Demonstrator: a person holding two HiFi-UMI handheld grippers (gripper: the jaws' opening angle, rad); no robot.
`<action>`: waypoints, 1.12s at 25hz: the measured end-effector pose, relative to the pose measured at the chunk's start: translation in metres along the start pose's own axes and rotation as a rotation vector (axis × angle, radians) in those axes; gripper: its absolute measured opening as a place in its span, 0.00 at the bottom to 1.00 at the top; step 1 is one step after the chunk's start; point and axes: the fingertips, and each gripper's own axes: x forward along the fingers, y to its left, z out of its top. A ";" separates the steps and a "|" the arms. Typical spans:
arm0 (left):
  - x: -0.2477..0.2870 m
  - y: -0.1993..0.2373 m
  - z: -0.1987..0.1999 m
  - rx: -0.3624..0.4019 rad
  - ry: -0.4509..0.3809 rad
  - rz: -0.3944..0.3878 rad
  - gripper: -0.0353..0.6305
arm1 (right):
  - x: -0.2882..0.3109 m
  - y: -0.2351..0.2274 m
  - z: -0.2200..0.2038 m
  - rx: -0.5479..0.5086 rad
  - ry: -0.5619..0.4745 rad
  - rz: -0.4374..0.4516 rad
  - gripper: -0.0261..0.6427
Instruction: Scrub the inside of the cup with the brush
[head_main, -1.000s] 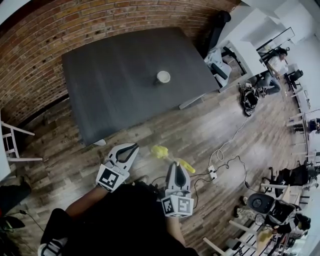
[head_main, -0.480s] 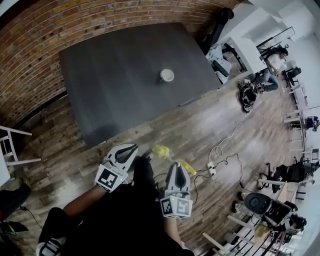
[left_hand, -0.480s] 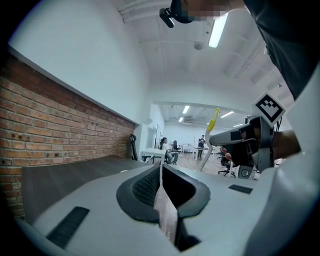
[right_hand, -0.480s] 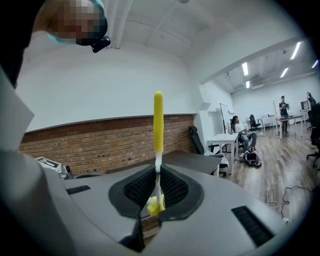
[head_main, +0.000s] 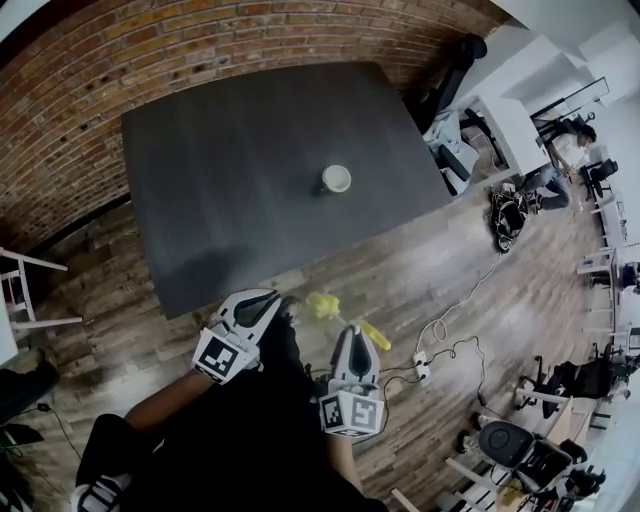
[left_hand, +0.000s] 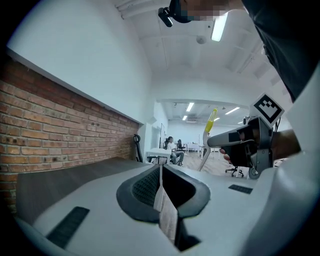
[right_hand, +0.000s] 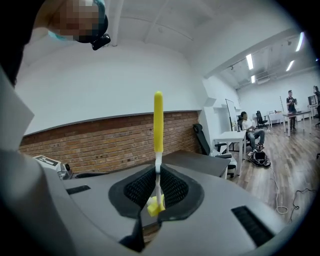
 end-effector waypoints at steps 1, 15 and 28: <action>0.010 0.005 0.001 0.003 0.002 0.009 0.12 | 0.010 -0.007 0.002 0.000 0.004 0.006 0.11; 0.171 0.047 0.006 0.038 0.077 0.118 0.12 | 0.144 -0.122 0.031 -0.037 0.060 0.094 0.11; 0.239 0.079 -0.031 0.029 0.155 0.235 0.12 | 0.218 -0.178 0.022 -0.065 0.117 0.155 0.11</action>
